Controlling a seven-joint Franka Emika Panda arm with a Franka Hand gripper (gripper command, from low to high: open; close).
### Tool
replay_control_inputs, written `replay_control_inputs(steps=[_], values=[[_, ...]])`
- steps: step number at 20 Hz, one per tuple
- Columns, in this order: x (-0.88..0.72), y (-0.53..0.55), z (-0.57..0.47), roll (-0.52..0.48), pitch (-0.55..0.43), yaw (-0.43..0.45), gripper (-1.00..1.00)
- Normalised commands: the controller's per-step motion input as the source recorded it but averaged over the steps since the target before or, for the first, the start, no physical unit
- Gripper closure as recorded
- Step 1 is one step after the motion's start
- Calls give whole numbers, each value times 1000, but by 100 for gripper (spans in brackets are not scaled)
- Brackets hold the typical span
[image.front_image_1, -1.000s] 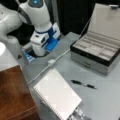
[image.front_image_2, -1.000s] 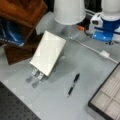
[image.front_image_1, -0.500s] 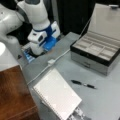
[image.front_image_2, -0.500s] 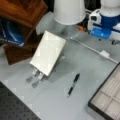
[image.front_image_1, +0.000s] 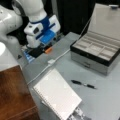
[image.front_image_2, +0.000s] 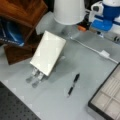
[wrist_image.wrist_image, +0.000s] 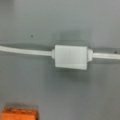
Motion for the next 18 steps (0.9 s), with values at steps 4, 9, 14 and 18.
replay_control_inputs(steps=[4,9,14,18], values=[[331,-74,421,-86,223,-44,-100],[486,-175,513,-142,304,12,-100],[651,-264,536,-162,389,36,-100],[788,-307,530,-120,452,41,-100]])
